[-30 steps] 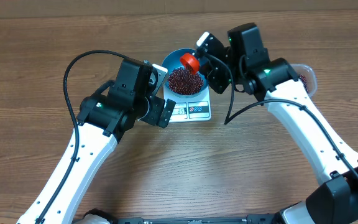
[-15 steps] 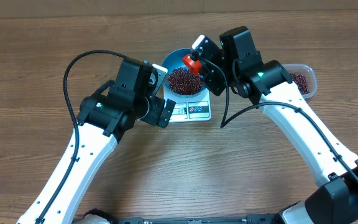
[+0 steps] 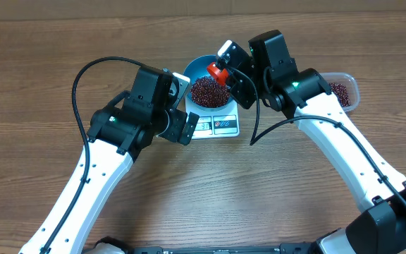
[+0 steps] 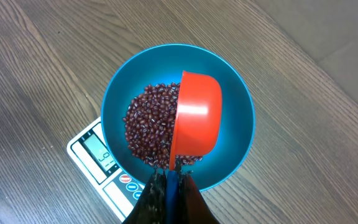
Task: Scoop item into bowl and weigh 150g on scale
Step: 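Tilt the red cup further to empty remaining beans into bowl, then move the empty red cup back over the bean tub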
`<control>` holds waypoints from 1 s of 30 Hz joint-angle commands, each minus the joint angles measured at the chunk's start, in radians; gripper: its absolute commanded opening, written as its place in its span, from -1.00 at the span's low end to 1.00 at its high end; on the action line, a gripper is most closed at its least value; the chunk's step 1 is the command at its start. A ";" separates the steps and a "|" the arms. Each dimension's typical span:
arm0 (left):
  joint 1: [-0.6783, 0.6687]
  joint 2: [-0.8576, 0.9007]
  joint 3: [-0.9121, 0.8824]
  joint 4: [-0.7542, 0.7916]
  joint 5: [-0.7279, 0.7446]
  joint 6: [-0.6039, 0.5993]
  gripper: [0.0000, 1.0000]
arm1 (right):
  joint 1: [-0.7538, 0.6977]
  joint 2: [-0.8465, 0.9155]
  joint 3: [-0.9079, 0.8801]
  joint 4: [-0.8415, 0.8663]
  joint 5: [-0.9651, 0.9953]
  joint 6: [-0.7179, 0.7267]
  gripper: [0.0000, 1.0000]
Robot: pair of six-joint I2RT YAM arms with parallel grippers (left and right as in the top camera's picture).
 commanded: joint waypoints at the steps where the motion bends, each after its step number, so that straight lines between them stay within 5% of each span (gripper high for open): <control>1: -0.001 0.008 0.013 0.002 -0.003 0.019 0.98 | 0.009 -0.051 0.007 0.009 0.005 0.034 -0.93; 10: -0.001 0.008 0.013 0.002 -0.003 0.019 0.99 | 0.009 -0.055 0.007 0.006 -0.014 0.071 -0.93; 14: -0.001 0.008 0.013 0.002 -0.003 0.019 0.99 | 0.026 -0.055 0.007 -0.058 -0.080 -0.093 -0.93; 30: -0.001 0.008 0.013 0.002 -0.003 0.019 0.99 | -0.019 -0.109 0.007 0.055 0.201 0.237 -0.93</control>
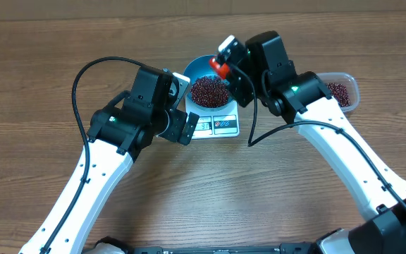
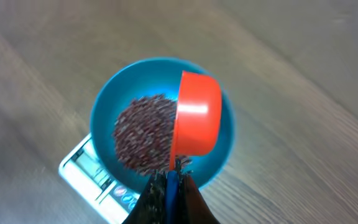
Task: Scoop item into bowl and weigh 150g on scale
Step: 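Move the empty red cup back over the bean tub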
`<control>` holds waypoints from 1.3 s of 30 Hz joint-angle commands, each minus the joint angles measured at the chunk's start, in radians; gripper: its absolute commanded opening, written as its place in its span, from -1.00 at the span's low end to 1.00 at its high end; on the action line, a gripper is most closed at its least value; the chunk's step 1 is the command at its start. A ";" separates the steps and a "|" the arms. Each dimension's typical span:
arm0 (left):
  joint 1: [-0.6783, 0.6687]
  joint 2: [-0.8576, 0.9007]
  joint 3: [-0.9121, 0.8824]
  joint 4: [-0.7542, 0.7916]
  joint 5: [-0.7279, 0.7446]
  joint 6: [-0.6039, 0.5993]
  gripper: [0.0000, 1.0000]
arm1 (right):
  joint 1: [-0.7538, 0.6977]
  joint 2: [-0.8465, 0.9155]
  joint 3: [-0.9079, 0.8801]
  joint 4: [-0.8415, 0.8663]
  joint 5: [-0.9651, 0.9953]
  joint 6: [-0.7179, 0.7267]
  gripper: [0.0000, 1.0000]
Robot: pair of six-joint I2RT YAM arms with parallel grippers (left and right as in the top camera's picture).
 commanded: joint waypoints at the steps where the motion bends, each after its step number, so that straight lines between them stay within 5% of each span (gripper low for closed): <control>1: -0.001 0.008 0.013 0.002 -0.003 0.019 0.99 | -0.055 -0.084 0.007 0.018 0.083 0.107 -0.93; 19: -0.001 0.008 0.013 0.002 -0.003 0.019 0.99 | -0.400 -0.125 0.020 -0.233 0.322 0.196 -0.93; 39: -0.001 0.008 0.013 0.002 -0.003 0.019 0.99 | -0.416 0.137 0.018 -0.304 0.513 0.177 -0.93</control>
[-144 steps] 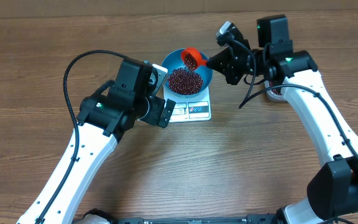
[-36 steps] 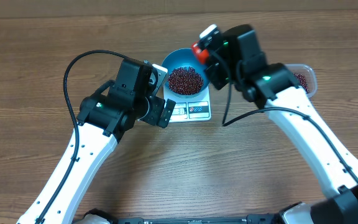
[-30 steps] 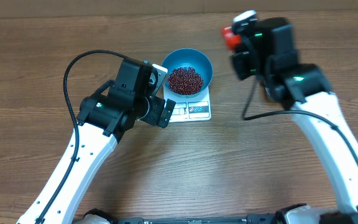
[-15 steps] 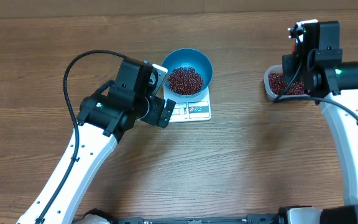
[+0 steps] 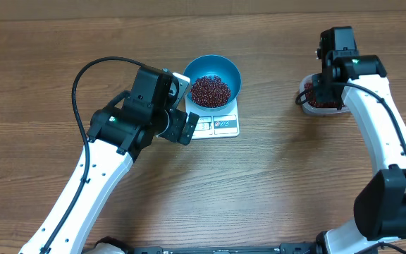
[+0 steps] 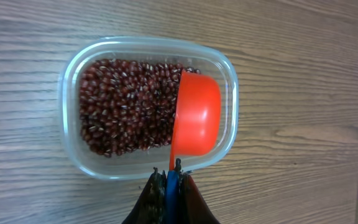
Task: Scoop item into bowl and weigh 150g on scale
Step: 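Move the empty red cup back over the bean tub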
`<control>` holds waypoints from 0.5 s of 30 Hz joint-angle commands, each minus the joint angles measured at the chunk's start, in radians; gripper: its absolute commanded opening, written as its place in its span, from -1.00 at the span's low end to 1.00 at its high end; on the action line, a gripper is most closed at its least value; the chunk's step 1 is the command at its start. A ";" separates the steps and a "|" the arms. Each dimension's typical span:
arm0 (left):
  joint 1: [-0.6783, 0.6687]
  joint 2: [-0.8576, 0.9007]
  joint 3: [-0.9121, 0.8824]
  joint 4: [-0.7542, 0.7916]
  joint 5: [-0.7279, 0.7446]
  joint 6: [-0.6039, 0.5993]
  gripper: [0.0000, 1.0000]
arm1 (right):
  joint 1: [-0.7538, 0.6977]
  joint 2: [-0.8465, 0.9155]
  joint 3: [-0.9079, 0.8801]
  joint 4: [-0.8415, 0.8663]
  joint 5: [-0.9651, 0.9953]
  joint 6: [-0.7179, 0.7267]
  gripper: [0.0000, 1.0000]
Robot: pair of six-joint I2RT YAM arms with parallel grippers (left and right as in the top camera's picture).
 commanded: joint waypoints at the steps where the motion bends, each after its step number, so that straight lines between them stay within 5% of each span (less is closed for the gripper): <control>1: -0.001 0.008 0.013 0.002 -0.003 0.019 0.99 | -0.001 0.025 0.017 0.011 0.062 0.005 -0.93; 15: -0.001 0.008 0.013 0.001 -0.003 0.019 0.99 | -0.001 0.062 -0.003 0.040 0.068 0.004 -0.93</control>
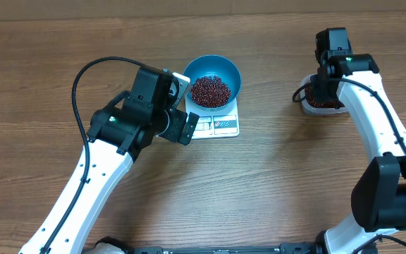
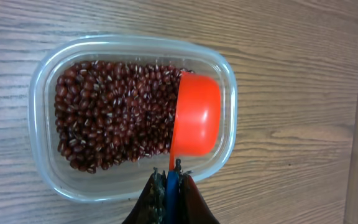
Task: Scoop item into bowl and weigh 150g on scale
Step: 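Move the empty red cup back over the bean tub, then lower the red cup into the beans and scoop with the right gripper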
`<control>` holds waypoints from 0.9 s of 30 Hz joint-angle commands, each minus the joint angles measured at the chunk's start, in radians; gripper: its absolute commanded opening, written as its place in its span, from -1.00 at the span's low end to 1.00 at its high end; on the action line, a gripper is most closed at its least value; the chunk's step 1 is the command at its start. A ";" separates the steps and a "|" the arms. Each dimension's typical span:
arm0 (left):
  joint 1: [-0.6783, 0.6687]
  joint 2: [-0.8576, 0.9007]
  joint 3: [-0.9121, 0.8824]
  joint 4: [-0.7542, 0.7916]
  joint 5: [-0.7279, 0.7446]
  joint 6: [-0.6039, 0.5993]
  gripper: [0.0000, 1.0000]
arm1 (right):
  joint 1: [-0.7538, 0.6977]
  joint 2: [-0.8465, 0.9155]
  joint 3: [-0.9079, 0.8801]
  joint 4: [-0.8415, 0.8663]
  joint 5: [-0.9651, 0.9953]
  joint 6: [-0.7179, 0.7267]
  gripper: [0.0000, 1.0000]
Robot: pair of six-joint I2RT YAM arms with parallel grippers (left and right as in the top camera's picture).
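A blue bowl [image 1: 214, 77] holding a heap of red beans [image 1: 209, 90] stands on the white scale [image 1: 217, 125] at the table's middle. At the far right a clear plastic tub [image 2: 45, 168] of red beans [image 2: 110, 112] sits on the table. My right gripper [image 2: 171, 180] is shut on the blue handle of an orange scoop [image 2: 196, 115], which hangs turned on its side over the tub's right end. In the overhead view the right gripper [image 1: 321, 83] covers most of the tub [image 1: 309, 104]. My left gripper [image 1: 182, 116] rests beside the scale's left edge; its jaws are hard to read.
The scale's display and buttons [image 1: 224, 124] face the front. A black cable [image 1: 90, 77] loops over the left arm. The wooden table [image 1: 273, 183] stretches to the front and right of the scale.
My right gripper with the scoop has come lower over the bean tub and shifted toward its right end. The left arm, bowl and scale have not moved.
My right gripper held the orange scoop tipped over the blue bowl with beans heaped beneath it. It then stood higher above the bowl. Later it was over the bean tub at the far right, and now it is closer to the beans.
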 commanded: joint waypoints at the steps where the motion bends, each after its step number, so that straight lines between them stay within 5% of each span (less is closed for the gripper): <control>1: -0.001 0.008 0.013 0.002 -0.003 0.019 0.99 | -0.002 0.005 -0.003 0.007 0.016 0.004 -0.93; 27: -0.001 0.008 0.013 0.002 -0.003 0.019 0.99 | -0.002 0.055 -0.003 -0.013 -0.197 -0.004 -0.93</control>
